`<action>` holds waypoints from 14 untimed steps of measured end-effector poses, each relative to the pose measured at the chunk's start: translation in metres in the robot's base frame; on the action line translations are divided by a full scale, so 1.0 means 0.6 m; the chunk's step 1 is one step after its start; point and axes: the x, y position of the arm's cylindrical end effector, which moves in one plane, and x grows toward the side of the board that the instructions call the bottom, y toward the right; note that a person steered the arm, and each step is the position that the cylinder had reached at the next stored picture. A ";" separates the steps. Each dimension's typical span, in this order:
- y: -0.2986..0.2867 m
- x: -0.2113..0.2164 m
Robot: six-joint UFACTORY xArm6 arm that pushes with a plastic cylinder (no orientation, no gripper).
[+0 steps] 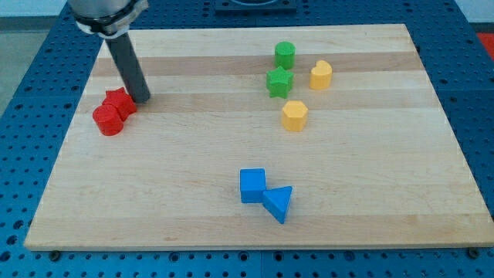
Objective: Push the yellow hexagon to the bottom right of the green star
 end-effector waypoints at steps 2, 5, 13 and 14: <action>0.251 0.000; 0.301 0.000; 0.297 -0.106; 0.292 -0.106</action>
